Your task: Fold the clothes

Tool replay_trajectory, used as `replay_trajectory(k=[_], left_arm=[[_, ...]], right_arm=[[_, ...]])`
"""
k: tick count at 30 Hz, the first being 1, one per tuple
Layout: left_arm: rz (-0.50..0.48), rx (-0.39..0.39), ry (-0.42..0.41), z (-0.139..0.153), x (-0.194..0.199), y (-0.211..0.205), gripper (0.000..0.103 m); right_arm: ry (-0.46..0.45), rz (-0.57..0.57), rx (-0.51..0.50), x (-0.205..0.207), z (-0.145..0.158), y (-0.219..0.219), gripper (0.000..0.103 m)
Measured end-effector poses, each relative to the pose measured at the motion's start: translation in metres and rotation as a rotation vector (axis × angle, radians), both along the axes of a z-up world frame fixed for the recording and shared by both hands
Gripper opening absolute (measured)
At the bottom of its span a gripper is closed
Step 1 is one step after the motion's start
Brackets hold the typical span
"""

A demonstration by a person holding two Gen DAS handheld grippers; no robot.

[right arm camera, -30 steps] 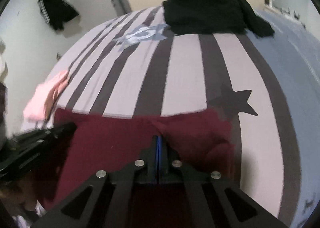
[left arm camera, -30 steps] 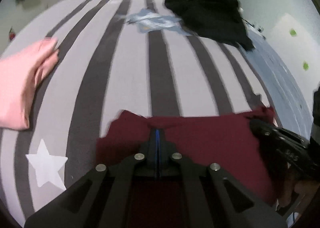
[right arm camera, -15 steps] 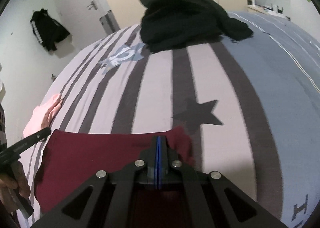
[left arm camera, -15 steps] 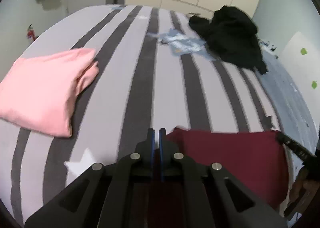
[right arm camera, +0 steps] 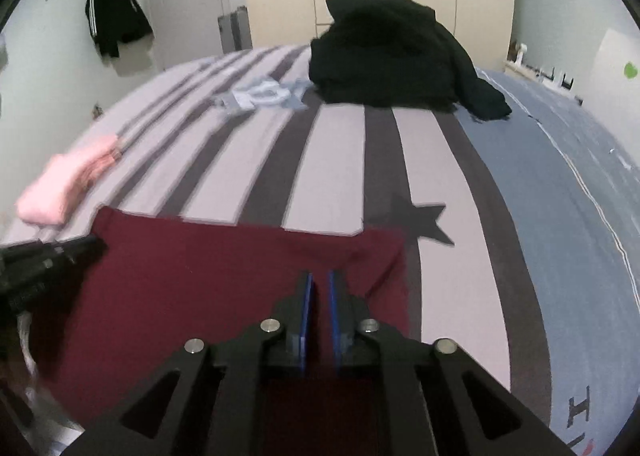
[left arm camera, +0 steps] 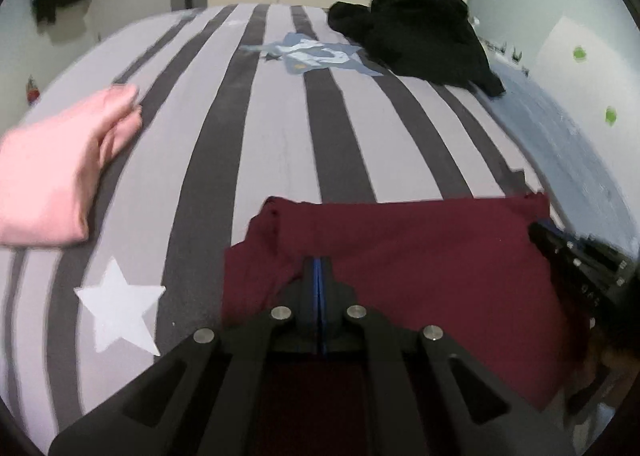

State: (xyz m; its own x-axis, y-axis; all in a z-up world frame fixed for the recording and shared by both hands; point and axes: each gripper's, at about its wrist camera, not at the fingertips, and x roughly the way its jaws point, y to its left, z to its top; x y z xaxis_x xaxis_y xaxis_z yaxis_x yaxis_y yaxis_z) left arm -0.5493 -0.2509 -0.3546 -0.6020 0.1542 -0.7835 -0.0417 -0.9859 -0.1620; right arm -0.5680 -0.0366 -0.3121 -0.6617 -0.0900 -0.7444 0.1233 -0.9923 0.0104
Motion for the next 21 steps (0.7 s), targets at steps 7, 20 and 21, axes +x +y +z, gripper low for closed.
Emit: replay_trajectory(k=[7,20,21], left_arm=[[0.127,0.016,-0.048,-0.009,-0.002,-0.045,0.002],[0.067,0.028,0.081,0.047,0.021,-0.029,0.004],[0.04,0.03,0.094,0.05,0.021,-0.02,0.006]], right_arm=[[0.026,-0.075,-0.035,0.007,0.004,0.027,0.0],[-0.014,-0.216,-0.086,0.009,0.015,0.071,0.015],[-0.009,-0.211,-0.081,0.011,0.017,0.071,0.015]])
